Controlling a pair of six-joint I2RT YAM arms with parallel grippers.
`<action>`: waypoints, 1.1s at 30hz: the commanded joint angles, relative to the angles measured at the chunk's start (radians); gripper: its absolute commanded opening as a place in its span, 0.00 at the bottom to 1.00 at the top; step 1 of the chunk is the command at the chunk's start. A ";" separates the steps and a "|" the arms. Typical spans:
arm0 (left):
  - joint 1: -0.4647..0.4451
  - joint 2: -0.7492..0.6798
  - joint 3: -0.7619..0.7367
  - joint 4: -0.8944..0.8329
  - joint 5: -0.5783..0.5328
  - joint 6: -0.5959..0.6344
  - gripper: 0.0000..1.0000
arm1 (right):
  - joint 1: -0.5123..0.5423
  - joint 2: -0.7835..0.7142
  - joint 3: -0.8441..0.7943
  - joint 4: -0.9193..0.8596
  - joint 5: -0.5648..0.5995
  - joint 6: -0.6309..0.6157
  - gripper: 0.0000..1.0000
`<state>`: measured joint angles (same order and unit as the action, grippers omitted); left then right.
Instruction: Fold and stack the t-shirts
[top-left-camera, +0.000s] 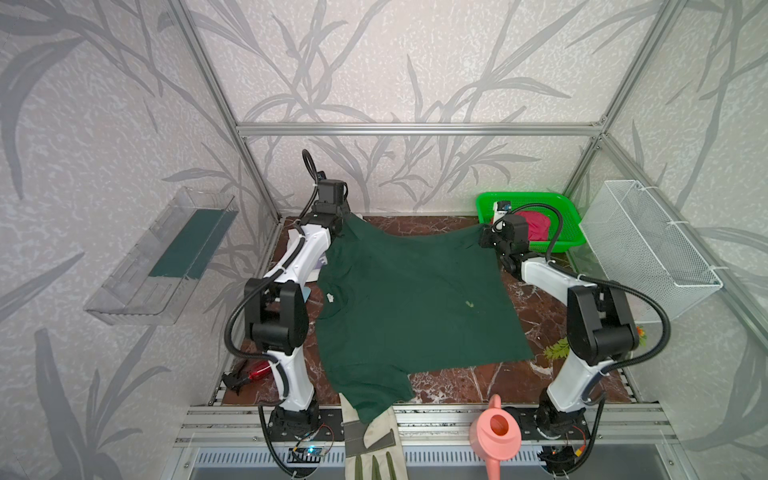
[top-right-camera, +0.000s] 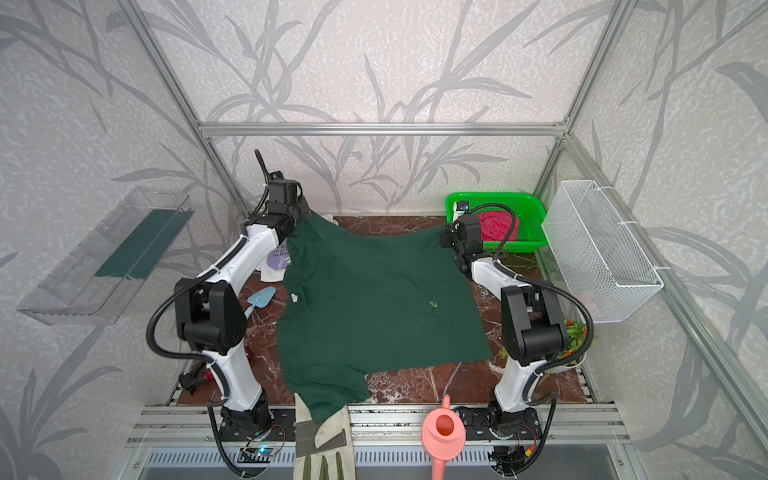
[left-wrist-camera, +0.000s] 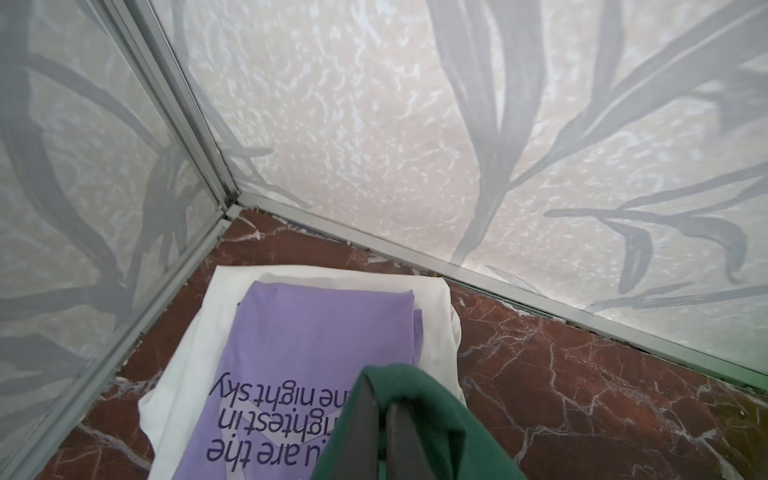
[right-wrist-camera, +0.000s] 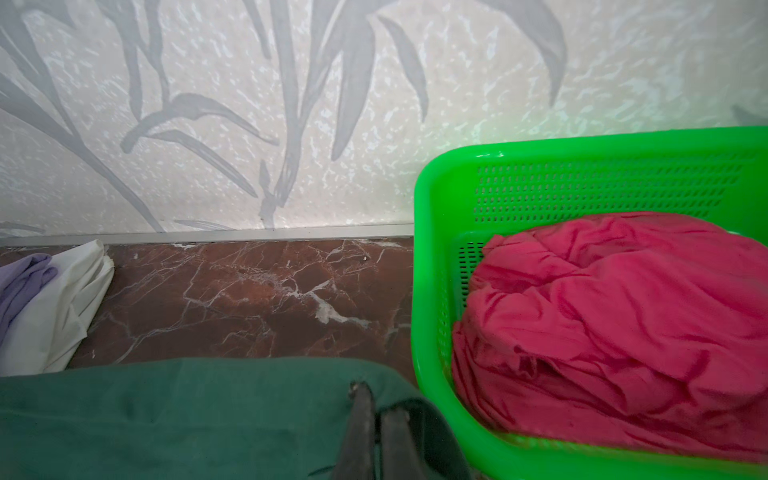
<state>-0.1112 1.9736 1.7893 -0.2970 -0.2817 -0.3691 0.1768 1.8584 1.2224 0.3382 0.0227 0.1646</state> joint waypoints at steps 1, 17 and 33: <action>0.026 0.132 0.176 -0.183 -0.009 -0.113 0.00 | -0.002 0.090 0.100 0.017 -0.037 0.005 0.03; 0.020 0.184 0.405 -0.419 0.317 -0.018 0.65 | 0.128 -0.212 0.053 -0.233 -0.012 -0.084 0.74; -0.021 0.305 0.203 -0.278 0.498 -0.138 0.52 | 0.291 -0.395 -0.463 -0.248 -0.066 0.141 0.81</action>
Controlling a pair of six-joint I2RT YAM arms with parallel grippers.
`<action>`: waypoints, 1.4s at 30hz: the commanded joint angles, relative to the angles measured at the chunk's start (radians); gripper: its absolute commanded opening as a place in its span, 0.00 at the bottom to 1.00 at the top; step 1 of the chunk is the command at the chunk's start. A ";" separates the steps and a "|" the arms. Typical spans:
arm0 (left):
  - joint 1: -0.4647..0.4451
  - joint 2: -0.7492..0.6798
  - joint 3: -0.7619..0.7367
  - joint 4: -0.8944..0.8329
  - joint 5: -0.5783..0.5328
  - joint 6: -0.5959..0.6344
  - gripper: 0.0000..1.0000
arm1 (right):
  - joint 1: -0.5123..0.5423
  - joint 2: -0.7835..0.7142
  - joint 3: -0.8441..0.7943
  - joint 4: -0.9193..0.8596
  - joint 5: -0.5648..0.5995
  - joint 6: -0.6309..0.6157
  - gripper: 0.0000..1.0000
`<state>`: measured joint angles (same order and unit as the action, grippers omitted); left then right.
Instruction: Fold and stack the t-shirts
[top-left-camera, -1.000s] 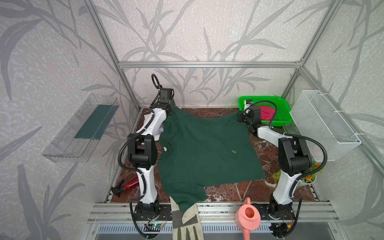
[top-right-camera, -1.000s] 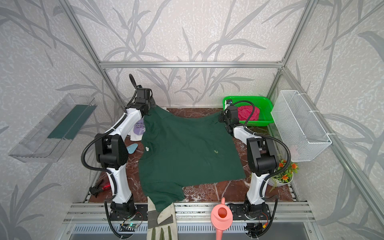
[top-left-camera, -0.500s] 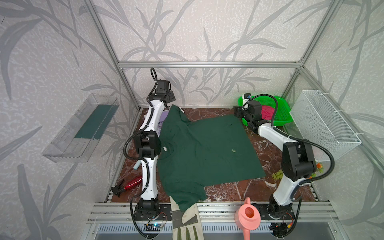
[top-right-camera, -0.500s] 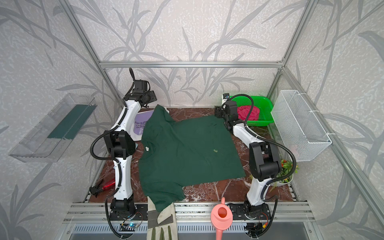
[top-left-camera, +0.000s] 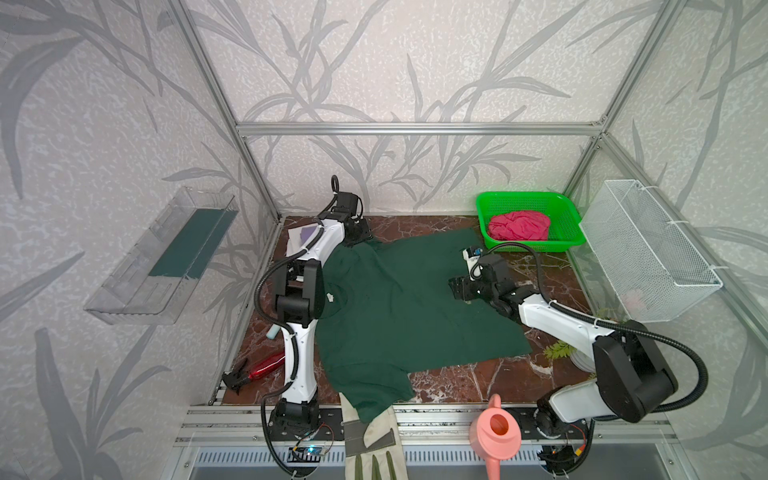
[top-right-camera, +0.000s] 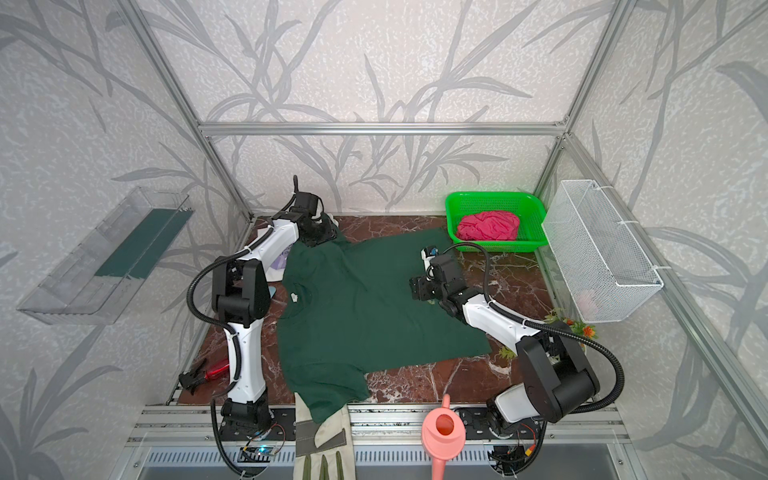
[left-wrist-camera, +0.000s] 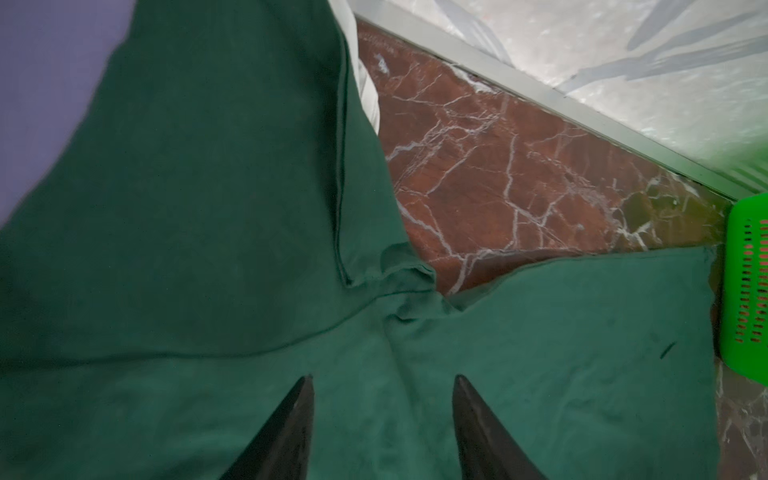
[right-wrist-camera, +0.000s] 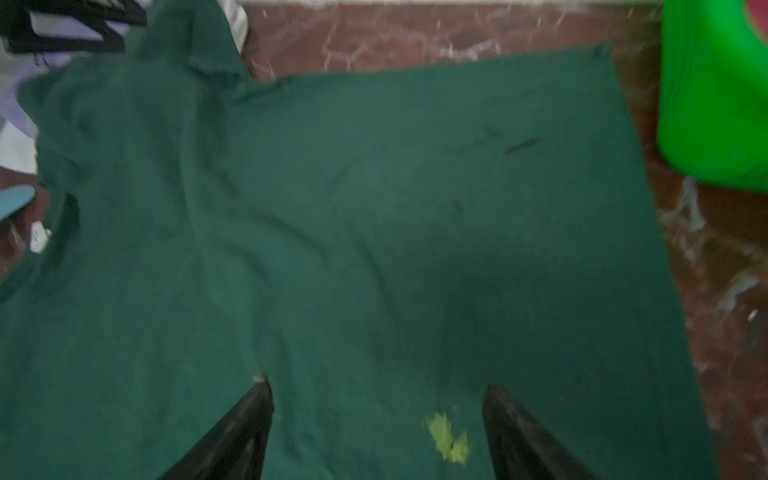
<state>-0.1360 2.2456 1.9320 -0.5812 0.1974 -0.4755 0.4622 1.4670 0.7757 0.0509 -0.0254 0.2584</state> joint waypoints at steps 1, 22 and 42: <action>0.003 0.047 0.074 0.009 0.018 -0.036 0.52 | 0.006 -0.003 -0.028 0.048 -0.019 0.051 0.81; -0.012 0.225 0.245 -0.028 -0.005 -0.112 0.48 | 0.005 0.108 0.002 0.081 -0.077 0.043 0.82; -0.034 0.268 0.281 -0.039 -0.028 -0.209 0.49 | 0.005 0.149 0.013 0.107 -0.101 0.036 0.82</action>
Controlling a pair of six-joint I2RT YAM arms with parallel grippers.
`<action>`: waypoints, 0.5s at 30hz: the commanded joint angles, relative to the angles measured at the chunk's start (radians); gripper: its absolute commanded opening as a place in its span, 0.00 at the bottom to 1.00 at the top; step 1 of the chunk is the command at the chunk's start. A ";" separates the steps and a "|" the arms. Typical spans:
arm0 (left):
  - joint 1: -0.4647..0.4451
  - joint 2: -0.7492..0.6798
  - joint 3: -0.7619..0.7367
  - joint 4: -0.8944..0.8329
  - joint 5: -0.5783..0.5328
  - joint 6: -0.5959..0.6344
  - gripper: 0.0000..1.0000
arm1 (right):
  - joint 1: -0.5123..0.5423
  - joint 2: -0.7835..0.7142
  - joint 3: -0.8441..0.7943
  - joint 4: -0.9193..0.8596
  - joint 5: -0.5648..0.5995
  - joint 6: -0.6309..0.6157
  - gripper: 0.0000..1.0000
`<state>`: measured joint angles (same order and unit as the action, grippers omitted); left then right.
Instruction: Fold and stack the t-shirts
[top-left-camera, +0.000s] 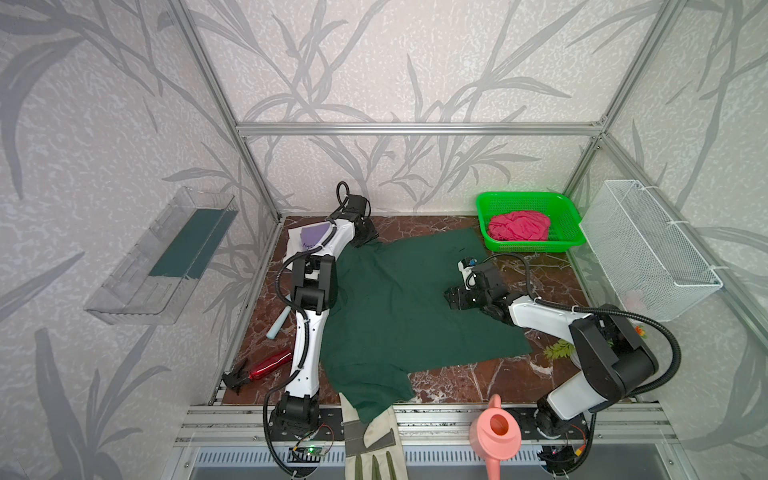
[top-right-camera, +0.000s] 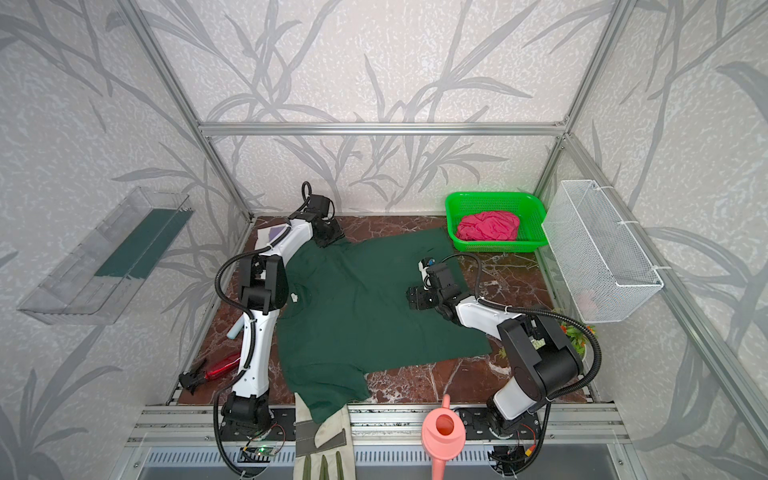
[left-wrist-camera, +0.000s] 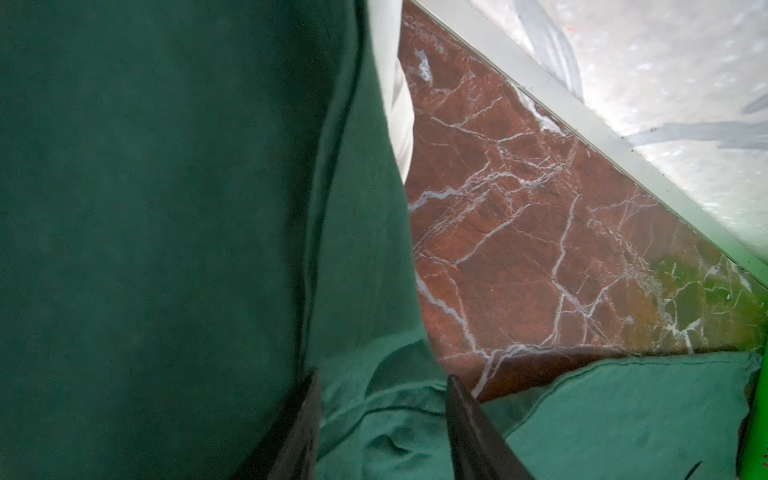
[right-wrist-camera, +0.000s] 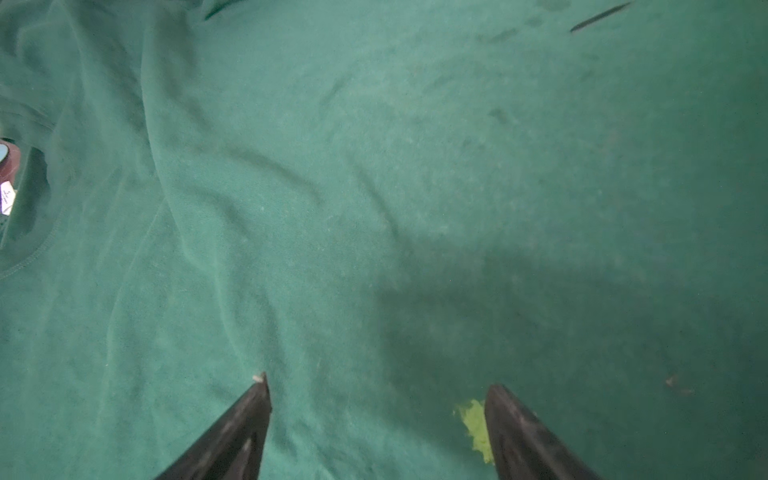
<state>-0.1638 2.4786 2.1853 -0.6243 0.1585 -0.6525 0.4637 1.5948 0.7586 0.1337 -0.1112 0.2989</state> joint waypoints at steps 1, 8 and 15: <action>-0.007 0.048 0.049 0.005 0.025 -0.035 0.49 | 0.004 0.026 0.034 0.022 -0.018 -0.004 0.82; -0.007 0.137 0.178 0.059 0.109 -0.062 0.49 | 0.001 0.026 0.027 0.020 -0.010 -0.019 0.82; -0.024 0.058 0.146 0.079 0.084 0.040 0.49 | -0.006 0.037 0.024 0.029 -0.017 -0.017 0.82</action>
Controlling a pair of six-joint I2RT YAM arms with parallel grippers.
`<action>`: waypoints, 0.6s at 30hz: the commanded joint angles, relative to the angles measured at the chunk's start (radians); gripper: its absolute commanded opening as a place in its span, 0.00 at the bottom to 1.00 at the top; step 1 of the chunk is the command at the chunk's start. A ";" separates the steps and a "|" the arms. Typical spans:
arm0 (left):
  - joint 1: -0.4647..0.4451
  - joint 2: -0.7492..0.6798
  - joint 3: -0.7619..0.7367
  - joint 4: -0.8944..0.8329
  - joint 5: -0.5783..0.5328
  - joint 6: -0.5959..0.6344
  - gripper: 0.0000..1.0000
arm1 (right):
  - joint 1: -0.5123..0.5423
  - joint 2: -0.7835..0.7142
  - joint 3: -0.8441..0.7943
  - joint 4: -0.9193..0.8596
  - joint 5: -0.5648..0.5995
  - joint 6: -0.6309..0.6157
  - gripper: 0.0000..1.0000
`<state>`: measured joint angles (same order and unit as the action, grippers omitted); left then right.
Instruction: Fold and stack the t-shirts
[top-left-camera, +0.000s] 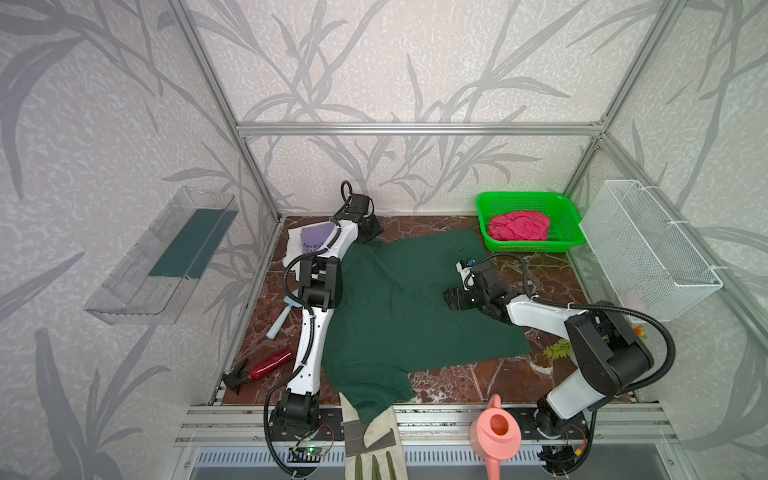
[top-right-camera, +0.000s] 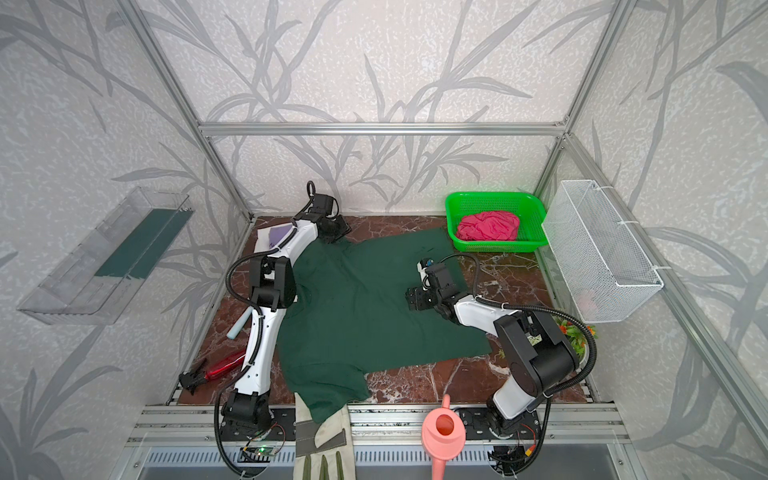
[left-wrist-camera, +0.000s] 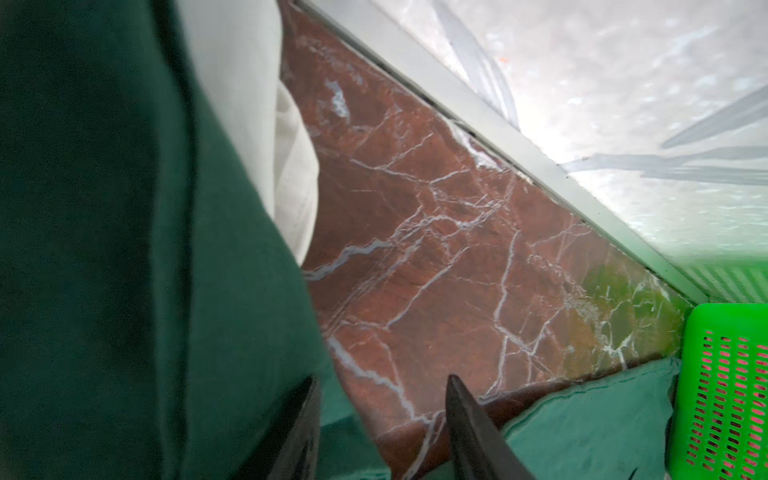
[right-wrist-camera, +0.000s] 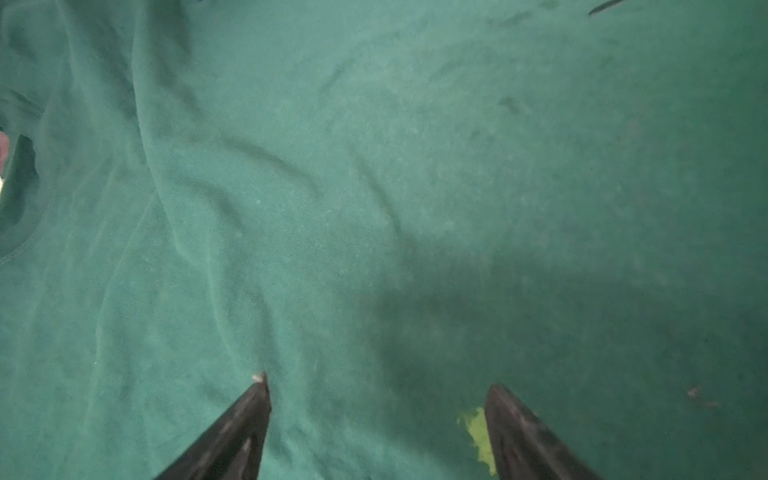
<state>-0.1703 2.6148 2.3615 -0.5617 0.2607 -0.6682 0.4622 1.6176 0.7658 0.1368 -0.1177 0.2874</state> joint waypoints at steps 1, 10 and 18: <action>-0.021 -0.113 -0.079 0.022 -0.050 0.071 0.49 | -0.004 0.017 0.018 0.029 -0.014 -0.003 0.82; -0.018 -0.244 -0.302 0.006 -0.147 0.078 0.47 | -0.004 0.027 0.017 0.041 -0.031 0.012 0.82; -0.003 -0.236 -0.327 0.005 -0.164 0.049 0.42 | -0.004 0.031 0.007 0.049 -0.037 0.013 0.82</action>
<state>-0.1810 2.4023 2.0480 -0.5495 0.1249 -0.6064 0.4618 1.6447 0.7658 0.1619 -0.1410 0.2955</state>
